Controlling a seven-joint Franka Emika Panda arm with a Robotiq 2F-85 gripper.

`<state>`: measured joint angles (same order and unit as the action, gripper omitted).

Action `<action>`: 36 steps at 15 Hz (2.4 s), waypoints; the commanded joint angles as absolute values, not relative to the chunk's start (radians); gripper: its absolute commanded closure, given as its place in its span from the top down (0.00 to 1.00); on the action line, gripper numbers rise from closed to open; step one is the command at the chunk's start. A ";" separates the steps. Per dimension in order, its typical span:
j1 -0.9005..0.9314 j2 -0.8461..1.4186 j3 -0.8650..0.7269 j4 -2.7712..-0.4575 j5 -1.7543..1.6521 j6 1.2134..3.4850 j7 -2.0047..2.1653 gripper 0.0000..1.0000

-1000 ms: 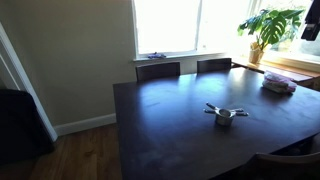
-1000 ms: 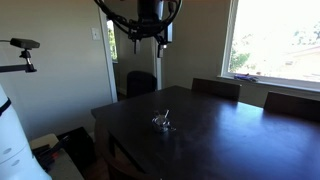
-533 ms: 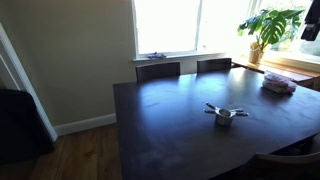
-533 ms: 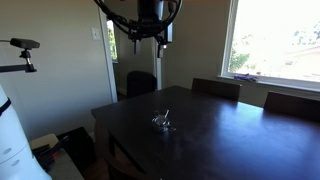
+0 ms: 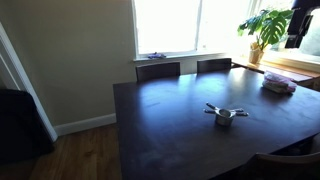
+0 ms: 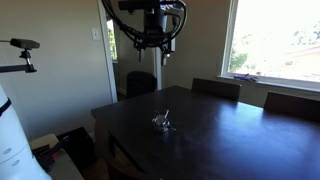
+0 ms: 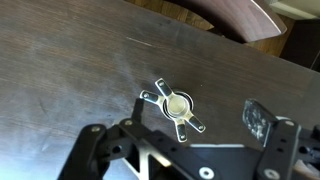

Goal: Separate the cups

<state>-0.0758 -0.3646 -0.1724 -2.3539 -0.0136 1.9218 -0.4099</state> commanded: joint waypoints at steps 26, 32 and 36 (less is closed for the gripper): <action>-0.070 0.088 -0.081 -2.261 -0.040 2.201 -0.344 1.00; -0.068 0.161 -0.076 -2.322 -0.163 2.363 -0.340 1.00; -0.062 0.225 -0.073 -2.350 -0.246 2.457 -0.326 1.00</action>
<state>-0.0653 0.2066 -0.0777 -2.3088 -0.1873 2.3807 -0.3545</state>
